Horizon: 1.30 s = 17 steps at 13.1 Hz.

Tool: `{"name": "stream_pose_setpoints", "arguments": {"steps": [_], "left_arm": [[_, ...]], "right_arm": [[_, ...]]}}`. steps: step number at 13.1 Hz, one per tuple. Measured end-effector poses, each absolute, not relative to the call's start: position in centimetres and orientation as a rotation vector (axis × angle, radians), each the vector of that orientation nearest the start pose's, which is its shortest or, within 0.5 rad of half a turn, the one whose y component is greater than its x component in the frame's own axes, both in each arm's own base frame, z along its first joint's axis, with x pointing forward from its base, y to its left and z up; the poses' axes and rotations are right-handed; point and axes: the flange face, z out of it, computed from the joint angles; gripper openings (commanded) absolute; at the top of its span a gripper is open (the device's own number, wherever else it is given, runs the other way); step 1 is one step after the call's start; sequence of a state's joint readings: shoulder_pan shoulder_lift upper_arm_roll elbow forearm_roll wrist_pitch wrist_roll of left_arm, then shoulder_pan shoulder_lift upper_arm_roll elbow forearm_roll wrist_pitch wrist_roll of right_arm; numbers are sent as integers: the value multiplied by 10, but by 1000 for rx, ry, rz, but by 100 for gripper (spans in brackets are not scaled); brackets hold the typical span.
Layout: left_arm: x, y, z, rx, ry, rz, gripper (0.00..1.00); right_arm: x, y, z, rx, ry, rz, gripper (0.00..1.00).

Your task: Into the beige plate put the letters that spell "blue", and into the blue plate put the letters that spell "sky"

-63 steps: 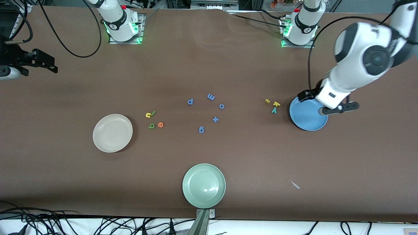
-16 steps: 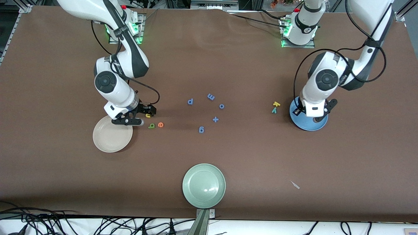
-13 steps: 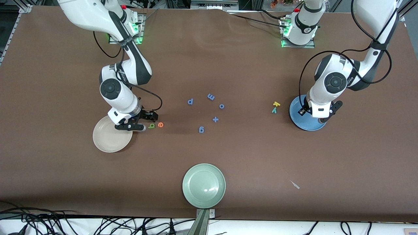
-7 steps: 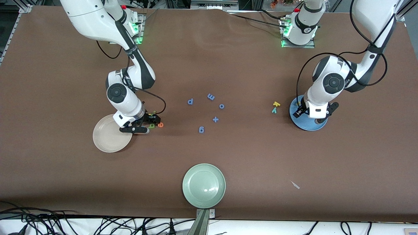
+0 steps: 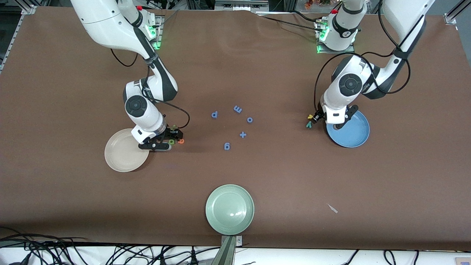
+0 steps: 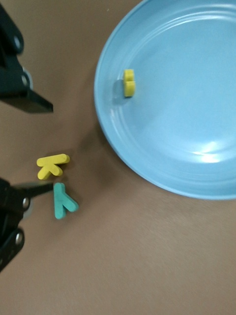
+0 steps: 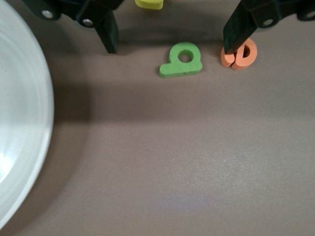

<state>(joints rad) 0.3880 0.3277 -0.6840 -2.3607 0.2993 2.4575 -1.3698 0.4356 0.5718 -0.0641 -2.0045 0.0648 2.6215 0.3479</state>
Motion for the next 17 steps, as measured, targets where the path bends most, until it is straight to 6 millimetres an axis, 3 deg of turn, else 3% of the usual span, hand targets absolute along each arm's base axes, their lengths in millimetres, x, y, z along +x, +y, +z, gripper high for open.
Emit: {"name": "stream_pose_setpoints", "arguments": {"steps": [2, 5, 6, 8, 14, 17], "left_arm": [[461, -157, 202, -2823, -1325, 140, 62], [456, -158, 196, -2829, -1393, 127, 62], [455, -158, 195, -2829, -1401, 126, 61], [455, -158, 193, -2831, -1405, 131, 61], [452, -161, 186, -2849, -1394, 146, 60], [448, -165, 178, -2847, -1353, 127, 54]], "right_arm": [[568, 221, 173, -3121, 31, -86, 64], [569, 220, 173, -3121, 27, -91, 64], [569, 220, 173, -3121, 24, -91, 67], [570, 221, 175, -3119, 21, -96, 85], [570, 221, 193, -3128, 22, -42, 90], [559, 217, 183, -3141, 24, 10, 90]]}}
